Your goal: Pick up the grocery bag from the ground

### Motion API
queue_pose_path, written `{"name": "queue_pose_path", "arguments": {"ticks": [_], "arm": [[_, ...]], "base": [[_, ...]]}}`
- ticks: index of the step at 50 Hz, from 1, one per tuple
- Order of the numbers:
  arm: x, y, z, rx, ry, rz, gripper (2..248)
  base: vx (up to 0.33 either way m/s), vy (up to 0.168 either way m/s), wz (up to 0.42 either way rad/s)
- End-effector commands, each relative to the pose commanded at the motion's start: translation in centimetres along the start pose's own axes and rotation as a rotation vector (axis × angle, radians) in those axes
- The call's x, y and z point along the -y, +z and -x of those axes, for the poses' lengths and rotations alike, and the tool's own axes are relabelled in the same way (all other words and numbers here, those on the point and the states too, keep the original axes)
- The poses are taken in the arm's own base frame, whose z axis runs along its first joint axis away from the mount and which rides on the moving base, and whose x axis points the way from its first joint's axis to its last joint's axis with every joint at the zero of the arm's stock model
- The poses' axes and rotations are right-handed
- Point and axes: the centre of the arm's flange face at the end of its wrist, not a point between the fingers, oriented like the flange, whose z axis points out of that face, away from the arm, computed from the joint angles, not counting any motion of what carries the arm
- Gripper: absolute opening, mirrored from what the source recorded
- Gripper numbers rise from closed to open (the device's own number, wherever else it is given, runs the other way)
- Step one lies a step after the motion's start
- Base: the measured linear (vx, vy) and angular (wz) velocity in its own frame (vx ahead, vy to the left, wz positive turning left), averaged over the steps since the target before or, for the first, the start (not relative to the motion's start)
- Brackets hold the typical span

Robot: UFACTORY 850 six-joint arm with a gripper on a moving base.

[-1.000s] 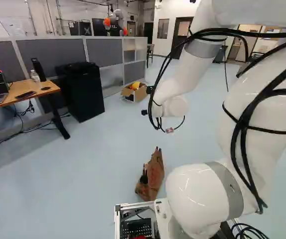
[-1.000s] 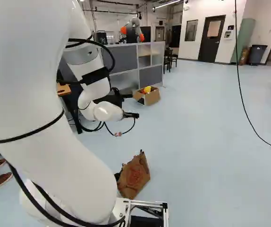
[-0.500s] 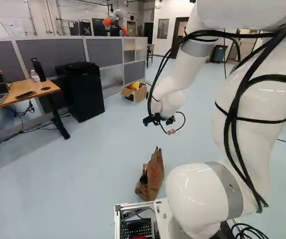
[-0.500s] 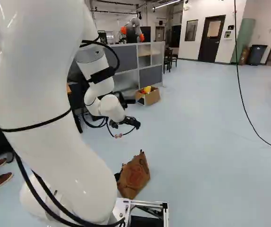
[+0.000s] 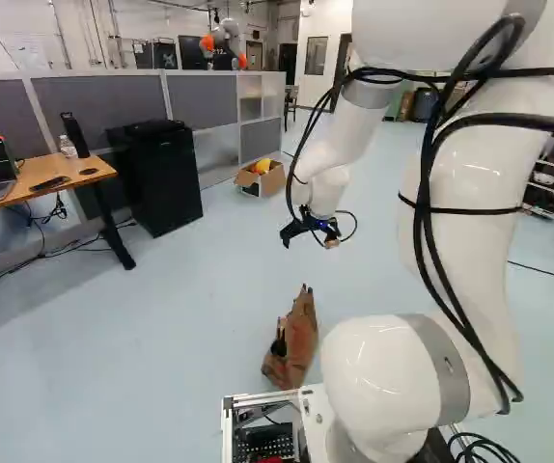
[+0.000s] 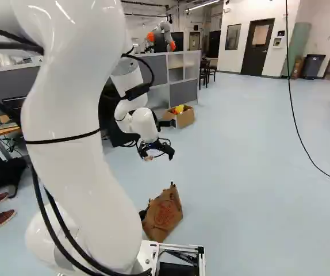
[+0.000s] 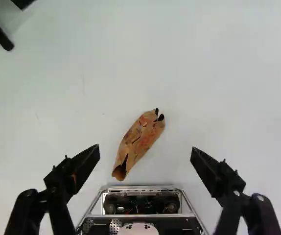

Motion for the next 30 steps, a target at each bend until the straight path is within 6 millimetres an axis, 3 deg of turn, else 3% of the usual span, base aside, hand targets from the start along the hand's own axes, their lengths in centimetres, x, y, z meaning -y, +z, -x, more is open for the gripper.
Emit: {"name": "queue_pose_path", "arguments": {"ticks": [22,30], "arm": [[-0.3,1.0,-1.2,0.208,0.006,0.002,247],[-0.5,2.7,-2.2,0.235,0.010,0.002,247]], "base": [[0.000,0.000,0.000],[0.000,0.000,0.000]]}}
